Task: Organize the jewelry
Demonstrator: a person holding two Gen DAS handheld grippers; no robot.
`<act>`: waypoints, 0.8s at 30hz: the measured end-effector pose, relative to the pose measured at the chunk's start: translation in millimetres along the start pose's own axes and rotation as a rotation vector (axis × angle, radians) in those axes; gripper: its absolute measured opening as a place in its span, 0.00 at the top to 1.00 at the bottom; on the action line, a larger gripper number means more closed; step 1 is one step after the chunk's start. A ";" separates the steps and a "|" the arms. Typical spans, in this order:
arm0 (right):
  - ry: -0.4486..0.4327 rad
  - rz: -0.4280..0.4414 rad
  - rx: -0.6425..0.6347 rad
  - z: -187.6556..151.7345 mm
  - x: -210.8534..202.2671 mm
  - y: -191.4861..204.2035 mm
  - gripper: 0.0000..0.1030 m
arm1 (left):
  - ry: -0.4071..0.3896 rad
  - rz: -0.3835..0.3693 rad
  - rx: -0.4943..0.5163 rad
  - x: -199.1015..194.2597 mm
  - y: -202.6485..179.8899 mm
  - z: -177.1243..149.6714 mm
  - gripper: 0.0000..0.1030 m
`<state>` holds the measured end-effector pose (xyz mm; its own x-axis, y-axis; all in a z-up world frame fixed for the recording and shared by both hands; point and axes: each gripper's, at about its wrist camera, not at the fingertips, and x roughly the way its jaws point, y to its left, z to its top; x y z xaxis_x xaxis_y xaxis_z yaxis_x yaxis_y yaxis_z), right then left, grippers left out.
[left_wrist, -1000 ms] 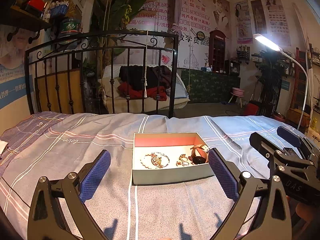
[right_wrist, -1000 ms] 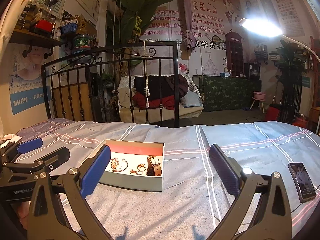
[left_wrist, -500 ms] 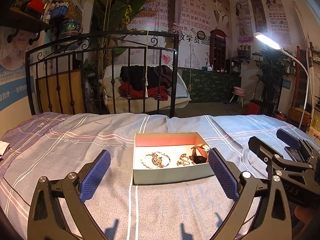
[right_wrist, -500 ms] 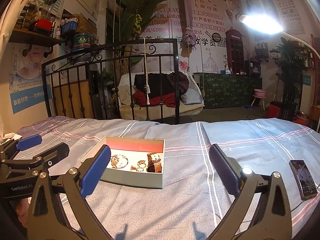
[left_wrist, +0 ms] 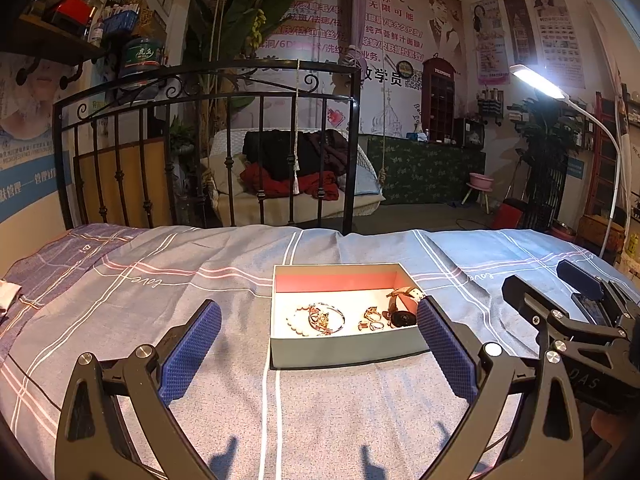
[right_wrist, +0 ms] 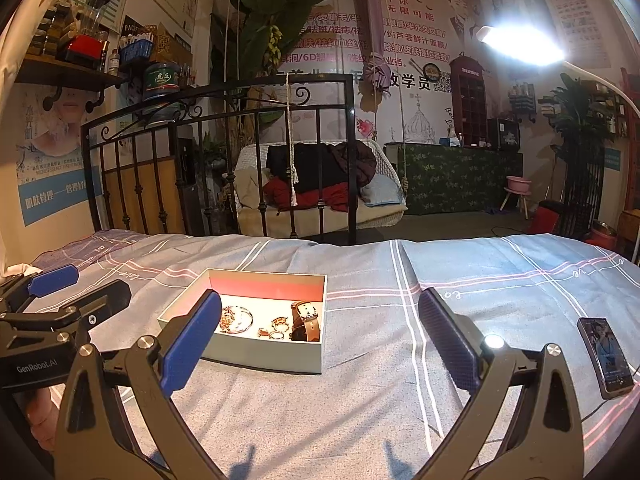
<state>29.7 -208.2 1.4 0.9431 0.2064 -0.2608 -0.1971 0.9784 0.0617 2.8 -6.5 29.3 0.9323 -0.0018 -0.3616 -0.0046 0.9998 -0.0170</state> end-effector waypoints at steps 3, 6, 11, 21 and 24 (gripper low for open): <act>-0.001 -0.005 0.005 -0.1 -0.2 -2.2 0.06 | 0.001 0.007 -0.003 0.2 2.6 -0.2 0.07; -0.001 -0.008 0.012 0.2 -0.1 -5.3 0.06 | 0.005 0.016 -0.008 0.7 5.5 -0.1 0.06; 0.001 -0.010 0.011 0.7 0.9 -5.4 0.06 | 0.009 0.021 -0.012 1.1 8.5 -0.8 0.06; 0.009 -0.008 0.005 -0.1 2.3 -4.0 0.06 | 0.012 0.023 0.003 2.9 10.0 -0.2 0.06; 0.012 -0.007 0.004 -0.7 2.9 -4.3 0.06 | 0.015 0.032 -0.003 3.8 10.0 -0.1 0.07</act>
<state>33.1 -211.8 -0.3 0.9411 0.1996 -0.2731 -0.1892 0.9798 0.0641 6.2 3.5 27.6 0.9262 0.0299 -0.3758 -0.0355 0.9993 -0.0079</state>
